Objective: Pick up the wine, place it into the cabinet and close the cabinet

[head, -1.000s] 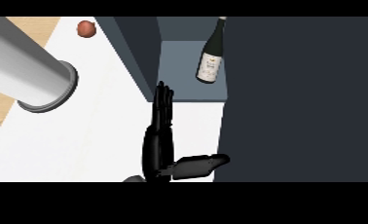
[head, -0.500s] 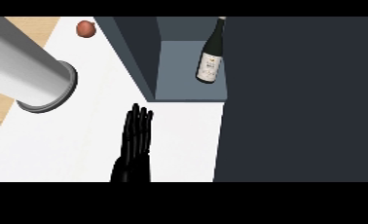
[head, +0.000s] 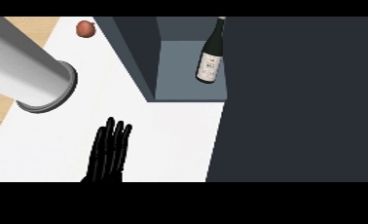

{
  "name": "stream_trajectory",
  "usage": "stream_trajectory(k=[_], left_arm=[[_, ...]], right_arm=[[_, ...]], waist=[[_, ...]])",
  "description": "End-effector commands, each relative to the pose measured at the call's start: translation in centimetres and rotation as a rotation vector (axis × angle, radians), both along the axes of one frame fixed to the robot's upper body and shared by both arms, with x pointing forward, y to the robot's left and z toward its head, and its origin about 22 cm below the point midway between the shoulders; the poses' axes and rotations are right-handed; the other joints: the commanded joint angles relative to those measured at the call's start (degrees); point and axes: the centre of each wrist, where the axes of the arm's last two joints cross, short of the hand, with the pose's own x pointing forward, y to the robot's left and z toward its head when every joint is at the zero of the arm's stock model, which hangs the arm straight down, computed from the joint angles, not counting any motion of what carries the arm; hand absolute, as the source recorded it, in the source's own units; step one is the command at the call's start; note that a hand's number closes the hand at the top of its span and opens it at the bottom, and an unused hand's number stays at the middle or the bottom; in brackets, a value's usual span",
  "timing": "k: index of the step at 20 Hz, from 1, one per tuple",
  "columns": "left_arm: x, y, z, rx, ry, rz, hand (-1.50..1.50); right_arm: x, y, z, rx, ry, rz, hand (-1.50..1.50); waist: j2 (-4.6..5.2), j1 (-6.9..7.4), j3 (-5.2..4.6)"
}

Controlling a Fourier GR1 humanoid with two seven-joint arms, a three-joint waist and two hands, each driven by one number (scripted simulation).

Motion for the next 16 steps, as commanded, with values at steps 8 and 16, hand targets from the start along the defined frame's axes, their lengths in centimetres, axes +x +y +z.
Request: stream_trajectory(k=[8,16], left_arm=[[-1.7,5.5,2.5,0.019,-0.035,0.035,-1.5],[-1.1,9.8,2.3,0.002,-0.041,0.075,-1.5]], right_arm=[[-3.0,1.9,-0.1,0.136,0.158,0.227,1.5],[-4.4,4.1,0.5,0.043,0.115,0.415,1.5]], waist=[[-0.09,0.26,-0.02],[-0.15,0.55,-0.11]])
